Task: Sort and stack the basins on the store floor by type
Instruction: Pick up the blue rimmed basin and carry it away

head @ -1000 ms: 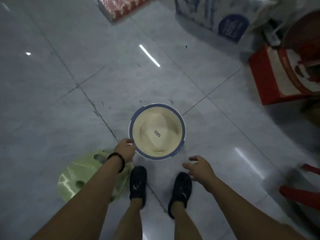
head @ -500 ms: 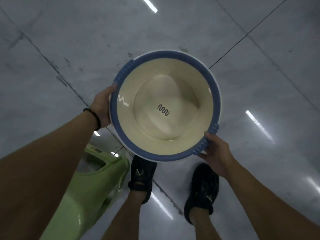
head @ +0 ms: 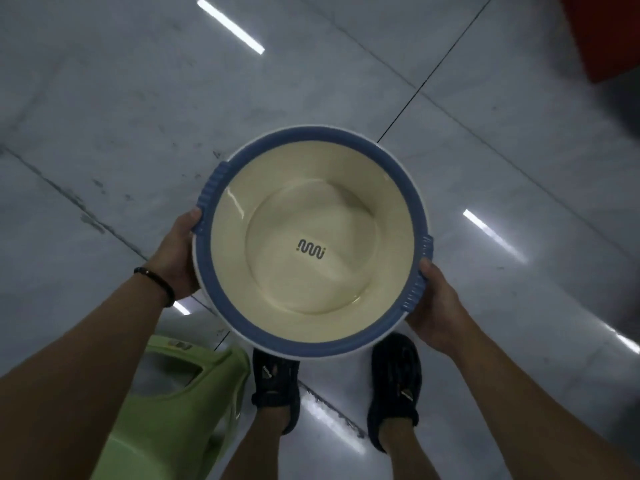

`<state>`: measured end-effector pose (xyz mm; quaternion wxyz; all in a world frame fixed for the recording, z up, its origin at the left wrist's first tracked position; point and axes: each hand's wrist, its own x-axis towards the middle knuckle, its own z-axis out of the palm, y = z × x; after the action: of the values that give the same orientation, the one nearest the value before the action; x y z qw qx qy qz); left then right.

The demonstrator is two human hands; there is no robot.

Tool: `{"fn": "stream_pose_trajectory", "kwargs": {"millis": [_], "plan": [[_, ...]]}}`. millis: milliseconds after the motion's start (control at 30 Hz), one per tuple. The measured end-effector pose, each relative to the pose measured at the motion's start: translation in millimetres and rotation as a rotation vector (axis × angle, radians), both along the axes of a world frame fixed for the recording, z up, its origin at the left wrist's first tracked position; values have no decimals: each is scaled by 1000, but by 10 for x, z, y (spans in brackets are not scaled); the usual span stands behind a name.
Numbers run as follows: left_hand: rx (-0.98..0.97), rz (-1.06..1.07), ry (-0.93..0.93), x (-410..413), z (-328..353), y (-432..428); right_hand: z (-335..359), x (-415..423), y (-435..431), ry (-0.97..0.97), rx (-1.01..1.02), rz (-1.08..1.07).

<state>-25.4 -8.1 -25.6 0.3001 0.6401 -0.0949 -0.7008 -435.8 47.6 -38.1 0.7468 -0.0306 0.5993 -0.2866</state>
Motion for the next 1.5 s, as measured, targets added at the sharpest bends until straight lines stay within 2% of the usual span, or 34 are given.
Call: {"fn": "stream_pose_trajectory", "kwargs": {"millis": [200,367,467,633,833,1033,1100,1267,1400,1500], "plan": [[9,-15,34,-583,1314,-191,1493,-743,-257,71,-38,44],[25,-203,127,-1227,3047,-529,3335,-1370,-296,253,-102,32],[-43,-315,190,-1672,4107,-691,4486,-1715,-122,329,-166,-40],[-190,-492,237,-2514,5643,-777,6104,-2050,596,450,-257,-354],[-378,-839,336,-3717,7071,-576,7409,-2248,1808,577,-359,-818],[-469,-1250,373,-4838,7924,339,8094,-2286,3410,590,-335,-1131],[-468,-1326,493,-5157,8105,849,8197,-2247,3994,677,-293,-1263],[-338,-1492,627,-5866,8253,2194,8311,-2169,5481,747,-272,-1564],[-339,-1679,614,-6418,8339,3562,8277,-2001,6826,733,-133,-1726],[-323,-1710,579,-6797,8310,4606,8321,-1914,7817,754,-80,-1823]]}}
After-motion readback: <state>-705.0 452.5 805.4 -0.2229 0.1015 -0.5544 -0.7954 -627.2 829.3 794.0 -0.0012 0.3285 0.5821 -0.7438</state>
